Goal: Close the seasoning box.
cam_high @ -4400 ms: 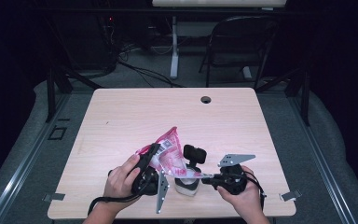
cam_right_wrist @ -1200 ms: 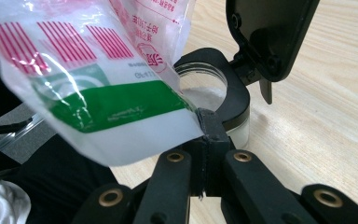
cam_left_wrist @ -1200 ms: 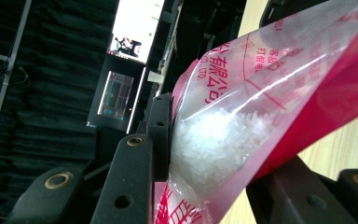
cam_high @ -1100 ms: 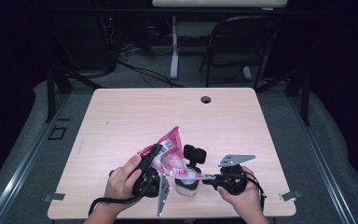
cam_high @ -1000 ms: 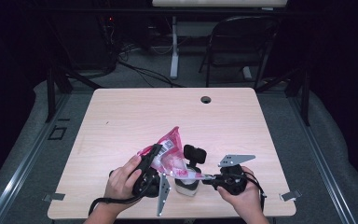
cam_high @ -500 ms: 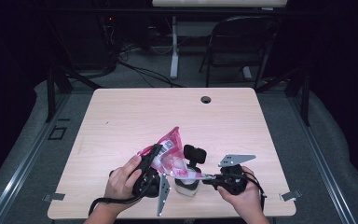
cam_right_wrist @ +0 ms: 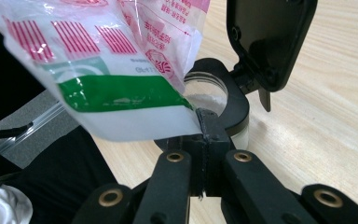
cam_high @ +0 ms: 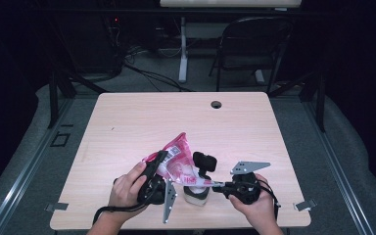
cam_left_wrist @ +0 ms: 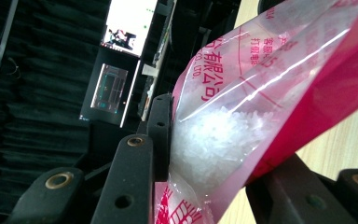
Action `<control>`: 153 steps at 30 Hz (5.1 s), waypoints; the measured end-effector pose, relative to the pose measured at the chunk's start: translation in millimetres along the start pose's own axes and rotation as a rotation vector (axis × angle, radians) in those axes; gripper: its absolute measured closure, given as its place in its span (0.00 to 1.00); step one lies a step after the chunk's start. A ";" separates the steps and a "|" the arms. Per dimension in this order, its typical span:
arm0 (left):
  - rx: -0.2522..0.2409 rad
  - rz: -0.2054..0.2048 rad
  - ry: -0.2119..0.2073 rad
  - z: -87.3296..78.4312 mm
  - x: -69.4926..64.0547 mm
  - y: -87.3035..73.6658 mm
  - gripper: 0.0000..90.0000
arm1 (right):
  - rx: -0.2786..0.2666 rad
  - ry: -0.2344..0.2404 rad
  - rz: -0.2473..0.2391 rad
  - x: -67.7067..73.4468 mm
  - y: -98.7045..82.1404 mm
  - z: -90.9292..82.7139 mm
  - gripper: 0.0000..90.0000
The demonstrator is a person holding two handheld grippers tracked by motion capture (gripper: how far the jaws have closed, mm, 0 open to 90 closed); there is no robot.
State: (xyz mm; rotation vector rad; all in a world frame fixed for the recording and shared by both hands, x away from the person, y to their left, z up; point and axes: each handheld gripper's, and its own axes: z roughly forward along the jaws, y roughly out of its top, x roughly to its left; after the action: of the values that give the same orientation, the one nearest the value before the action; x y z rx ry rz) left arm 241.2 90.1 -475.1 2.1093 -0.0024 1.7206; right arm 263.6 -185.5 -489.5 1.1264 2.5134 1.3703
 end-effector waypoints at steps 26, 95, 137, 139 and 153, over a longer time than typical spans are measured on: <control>0.065 -0.053 -0.028 -1.9 -4.7 -22.9 0.78 | -0.025 0.024 -0.035 4.3 16.3 5.6 1.00; 0.170 -0.278 -0.249 13.1 -30.4 -69.7 0.80 | -0.015 0.085 -0.072 11.8 27.9 27.6 1.00; 0.176 -0.514 -0.462 24.1 -60.7 -91.8 0.80 | -0.027 0.086 -0.114 19.5 39.6 31.3 0.96; 0.175 -0.529 -0.474 24.6 -61.9 -92.9 0.80 | -0.025 0.087 -0.114 19.9 39.6 32.4 0.94; 0.166 -0.571 -0.529 27.6 -63.0 -95.0 0.65 | -0.018 0.095 -0.123 23.4 38.8 38.5 1.00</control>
State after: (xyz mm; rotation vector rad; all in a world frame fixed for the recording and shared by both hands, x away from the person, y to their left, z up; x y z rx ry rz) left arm 276.8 152.0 -568.1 2.3199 0.5470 0.8399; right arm 283.2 -130.8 -477.2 0.9078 2.5799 1.4437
